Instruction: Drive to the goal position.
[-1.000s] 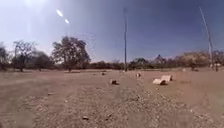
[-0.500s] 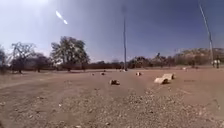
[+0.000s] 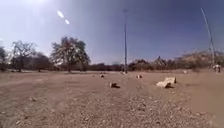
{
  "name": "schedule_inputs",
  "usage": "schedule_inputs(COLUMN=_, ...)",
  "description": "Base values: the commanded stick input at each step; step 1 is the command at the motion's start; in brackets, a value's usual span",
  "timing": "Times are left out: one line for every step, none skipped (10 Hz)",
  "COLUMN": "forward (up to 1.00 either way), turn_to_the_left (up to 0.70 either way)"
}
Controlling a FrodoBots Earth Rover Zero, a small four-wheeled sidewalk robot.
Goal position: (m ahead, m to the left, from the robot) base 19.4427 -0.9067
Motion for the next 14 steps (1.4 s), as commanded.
schedule_inputs(forward=0.50, turn_to_the_left=0.00)
schedule_inputs(forward=0.50, turn_to_the_left=0.00)
schedule_inputs(forward=0.50, turn_to_the_left=0.00)
schedule_inputs(forward=0.50, turn_to_the_left=0.00)
schedule_inputs(forward=0.50, turn_to_the_left=0.00)
schedule_inputs(forward=0.50, turn_to_the_left=0.00)
schedule_inputs(forward=0.50, turn_to_the_left=0.00)
schedule_inputs(forward=0.50, turn_to_the_left=0.01)
schedule_inputs(forward=0.50, turn_to_the_left=0.25)
schedule_inputs(forward=0.50, turn_to_the_left=0.49)
schedule_inputs(forward=0.50, turn_to_the_left=0.26)
schedule_inputs(forward=0.50, turn_to_the_left=0.01)
schedule_inputs(forward=0.50, turn_to_the_left=0.00)
schedule_inputs(forward=0.50, turn_to_the_left=0.00)
